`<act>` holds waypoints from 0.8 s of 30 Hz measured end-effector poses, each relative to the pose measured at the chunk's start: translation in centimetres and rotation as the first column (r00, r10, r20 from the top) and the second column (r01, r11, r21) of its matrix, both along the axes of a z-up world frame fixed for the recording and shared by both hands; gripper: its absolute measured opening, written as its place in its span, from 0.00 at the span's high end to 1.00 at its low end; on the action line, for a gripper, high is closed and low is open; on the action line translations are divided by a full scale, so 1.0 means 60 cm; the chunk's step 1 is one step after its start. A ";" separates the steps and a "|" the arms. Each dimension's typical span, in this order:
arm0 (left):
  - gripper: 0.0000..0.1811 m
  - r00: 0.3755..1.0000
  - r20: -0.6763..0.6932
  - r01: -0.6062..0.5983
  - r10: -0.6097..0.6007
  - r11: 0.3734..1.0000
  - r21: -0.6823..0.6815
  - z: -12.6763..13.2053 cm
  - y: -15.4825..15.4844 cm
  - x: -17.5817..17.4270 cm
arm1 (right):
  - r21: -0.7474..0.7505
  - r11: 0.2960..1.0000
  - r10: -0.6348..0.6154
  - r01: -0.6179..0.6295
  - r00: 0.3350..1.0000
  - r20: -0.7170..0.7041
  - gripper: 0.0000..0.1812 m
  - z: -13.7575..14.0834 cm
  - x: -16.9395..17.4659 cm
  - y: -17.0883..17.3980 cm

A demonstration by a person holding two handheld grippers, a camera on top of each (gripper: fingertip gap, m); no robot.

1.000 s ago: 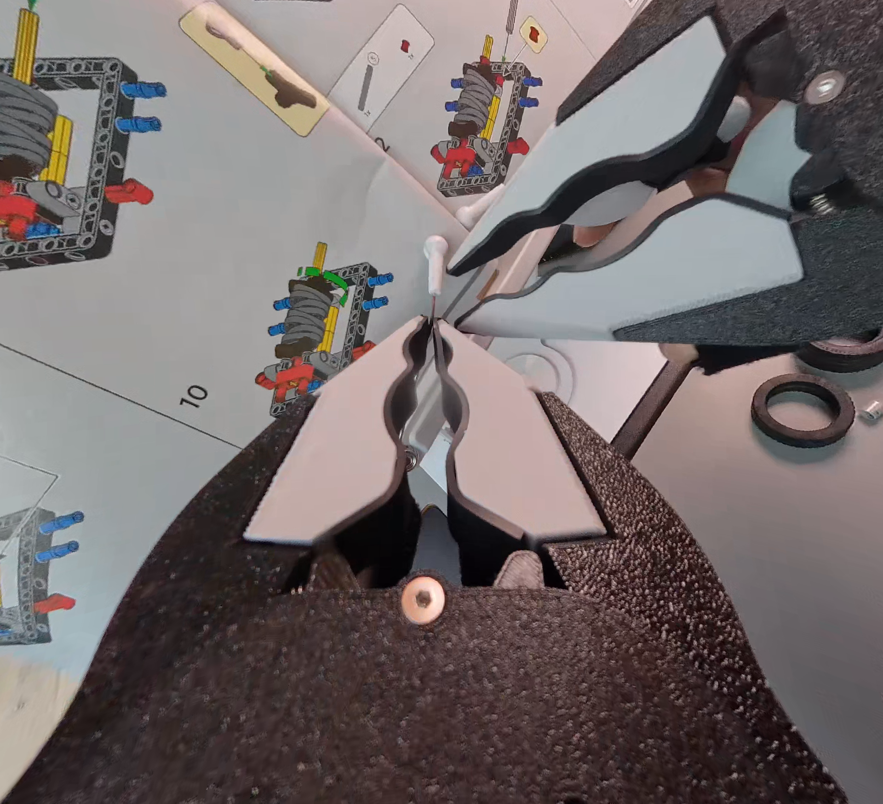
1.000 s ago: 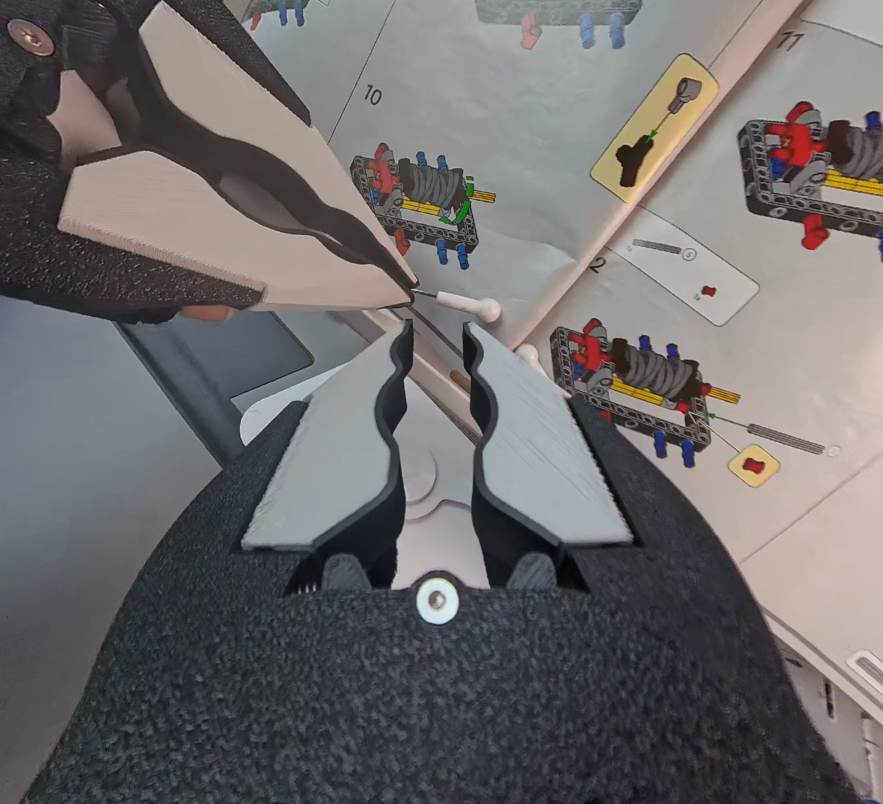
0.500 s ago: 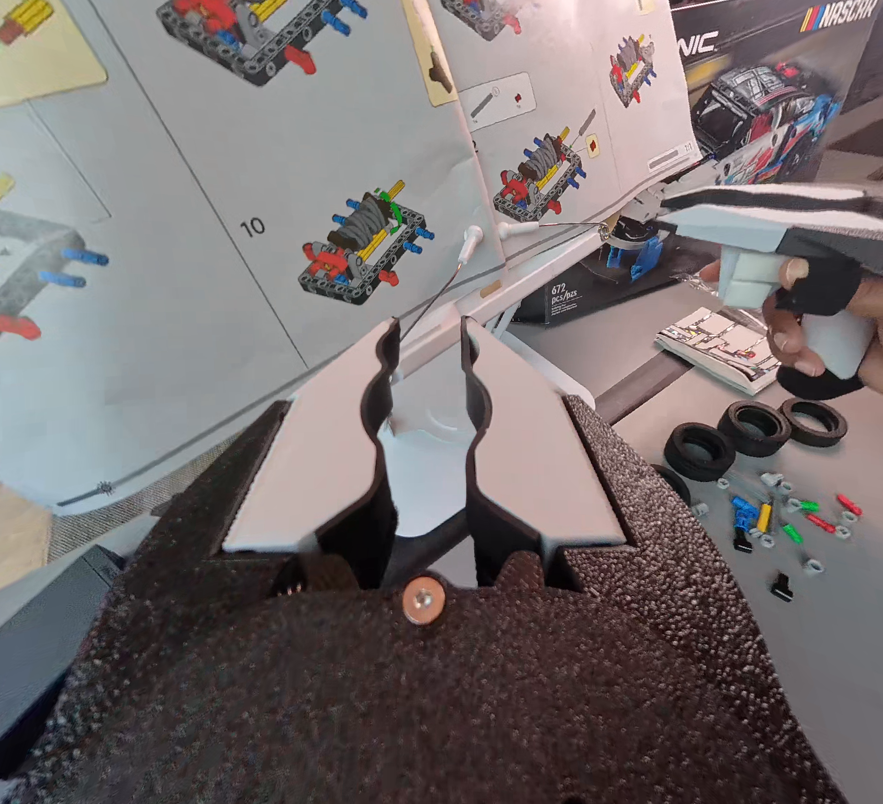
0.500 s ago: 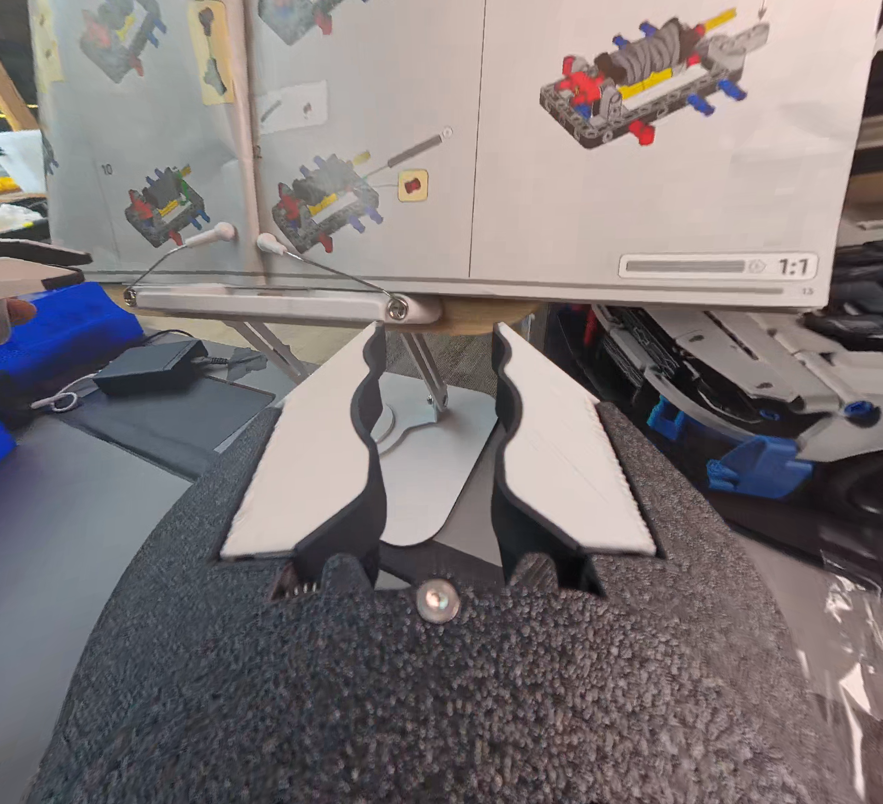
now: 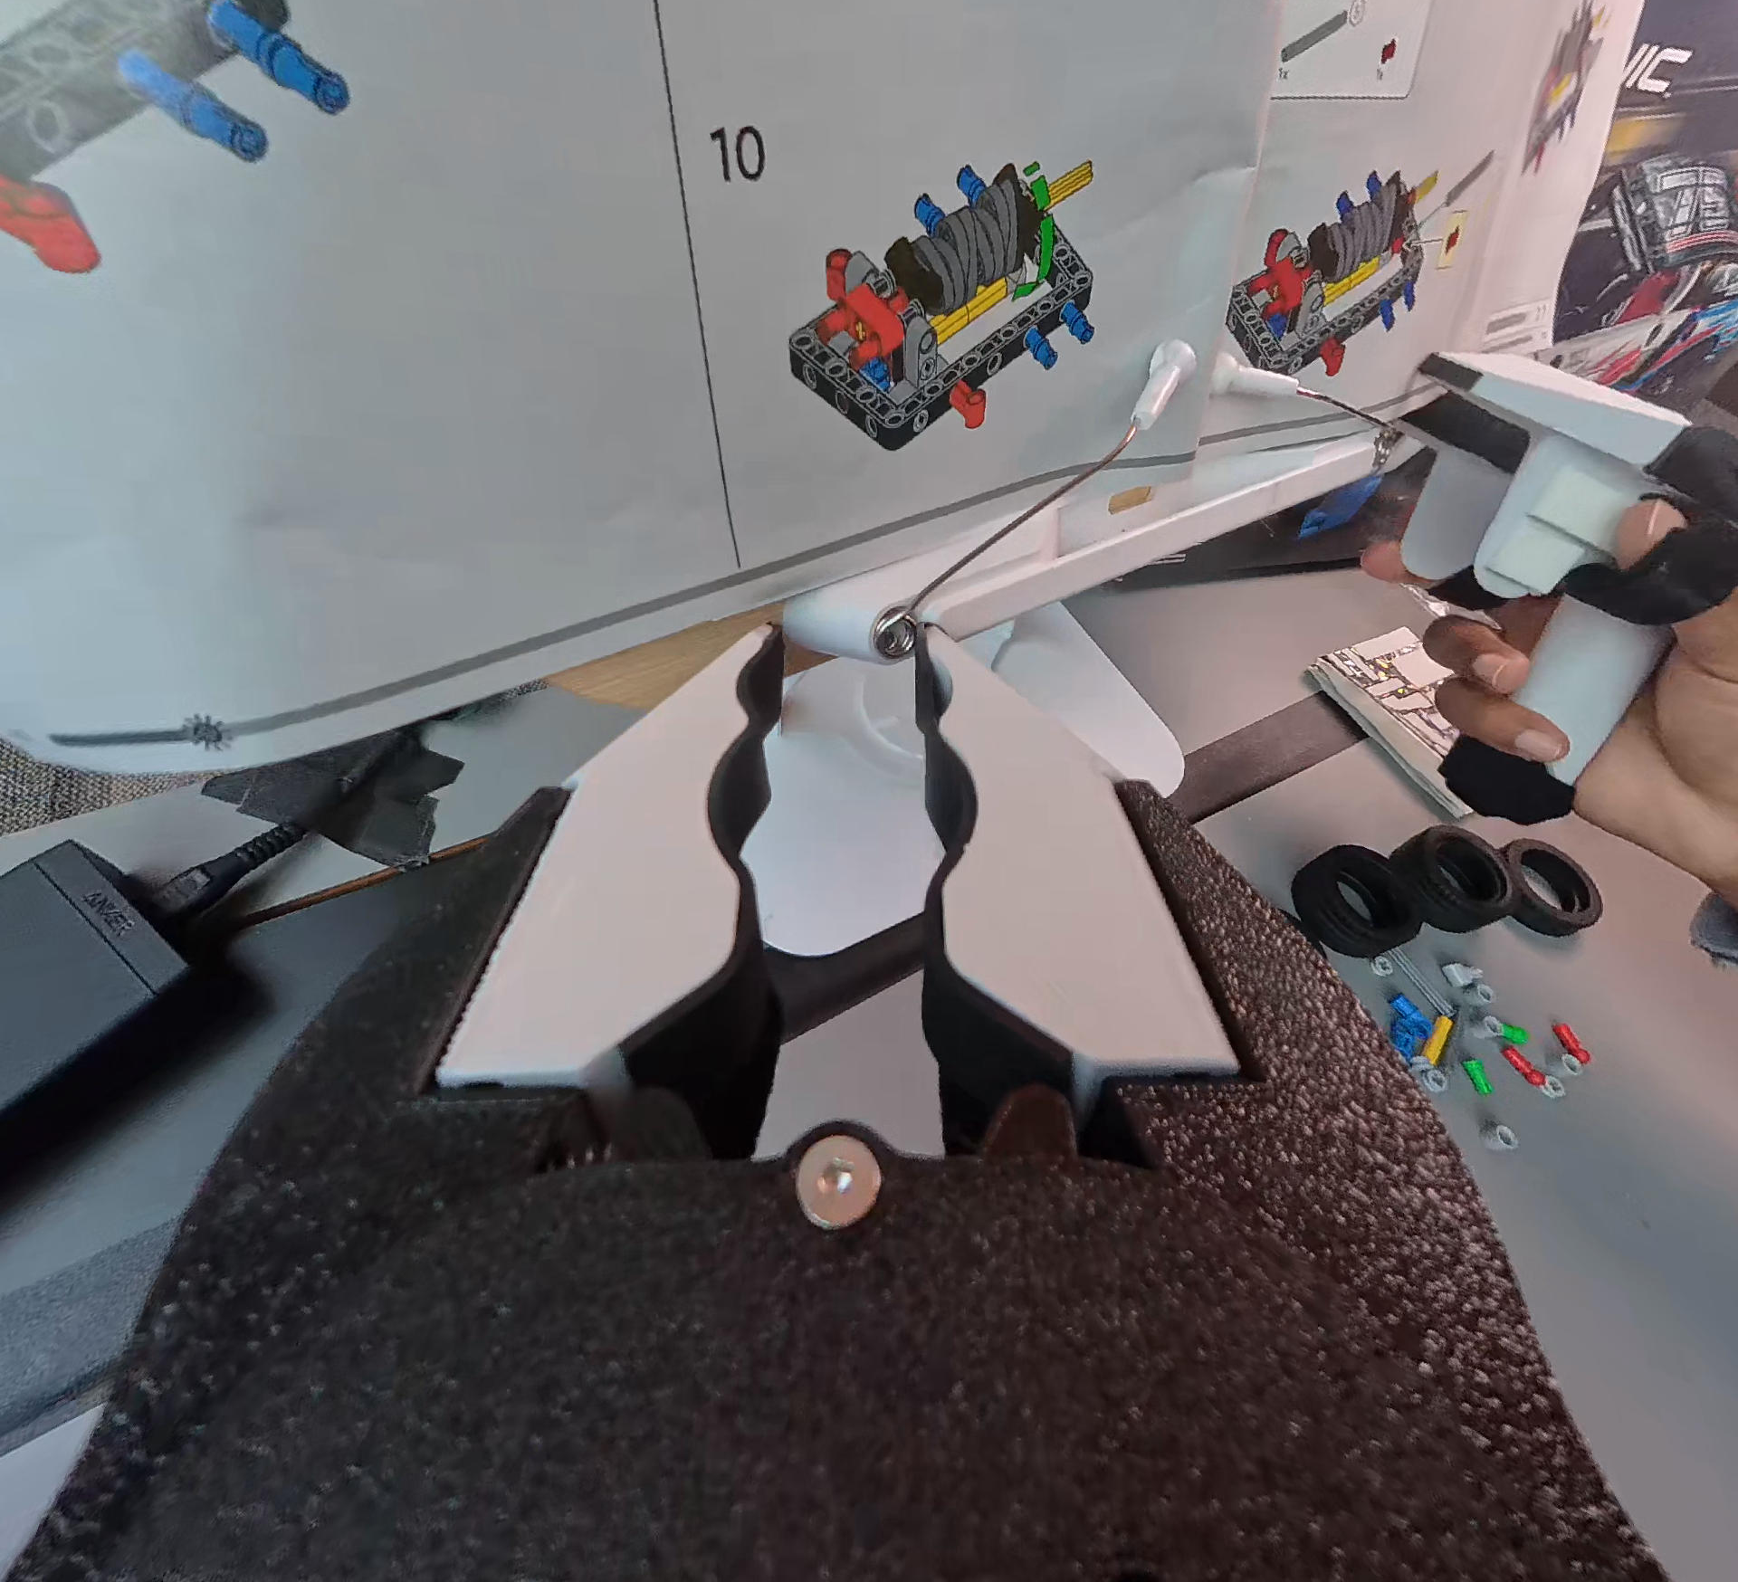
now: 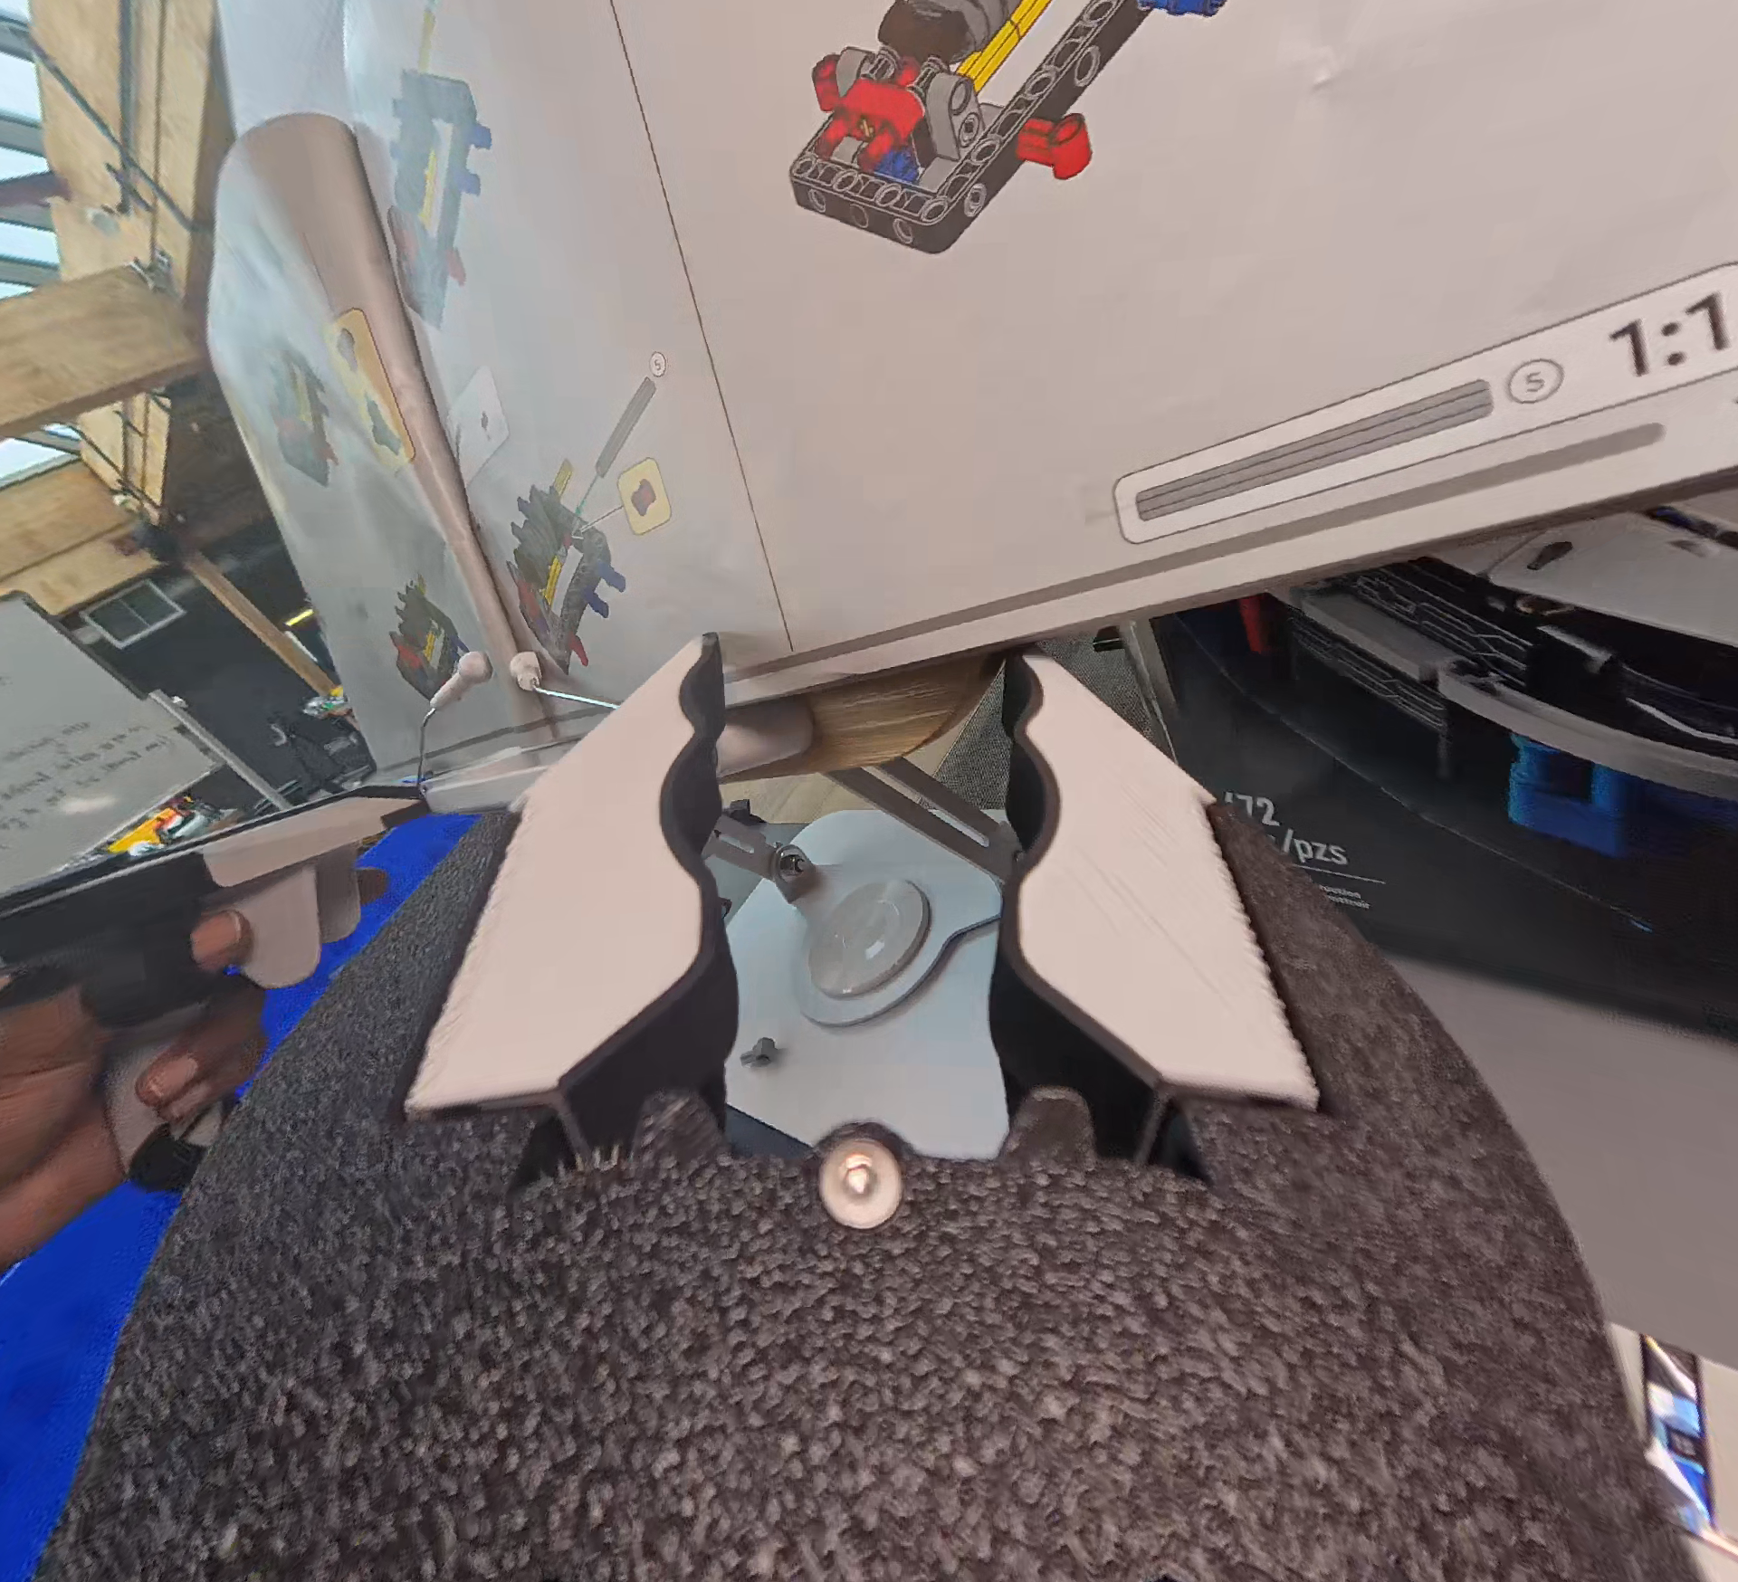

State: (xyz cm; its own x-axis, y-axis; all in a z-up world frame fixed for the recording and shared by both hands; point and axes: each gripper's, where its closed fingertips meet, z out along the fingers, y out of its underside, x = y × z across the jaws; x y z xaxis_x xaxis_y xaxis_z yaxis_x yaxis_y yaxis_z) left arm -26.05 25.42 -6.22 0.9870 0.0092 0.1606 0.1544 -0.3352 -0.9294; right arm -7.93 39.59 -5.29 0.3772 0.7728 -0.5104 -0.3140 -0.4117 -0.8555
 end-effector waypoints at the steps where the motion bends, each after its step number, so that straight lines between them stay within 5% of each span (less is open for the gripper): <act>1: 0.86 1.000 0.008 -0.015 0.015 1.000 0.004 0.001 0.000 -0.004 | 0.013 1.000 -0.003 0.003 1.000 0.002 0.69 -0.002 0.003 -0.006; 11: 0.82 0.994 0.050 -0.108 0.101 0.981 0.163 0.028 -0.030 0.014 | 0.090 0.996 0.004 -0.016 0.992 0.122 0.69 -0.019 0.007 -0.026; 18: 0.80 0.974 -0.081 -0.201 0.211 0.973 0.116 -0.070 0.005 0.026 | 0.274 0.961 -0.095 -0.043 0.877 0.471 0.76 -0.094 -0.044 -0.057; 24: 0.81 0.961 -0.052 -0.266 0.273 0.958 0.104 -0.115 0.085 -0.022 | 0.353 0.935 -0.217 0.022 0.825 0.522 0.79 -0.097 -0.100 -0.028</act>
State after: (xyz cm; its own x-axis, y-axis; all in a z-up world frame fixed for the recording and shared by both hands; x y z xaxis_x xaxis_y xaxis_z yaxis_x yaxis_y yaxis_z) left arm -27.40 30.52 -13.15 0.9583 0.2641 0.1096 0.1653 -0.1990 -0.9660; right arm -13.91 37.93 -11.13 0.6167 0.7838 0.0732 0.2147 -0.0780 -0.9736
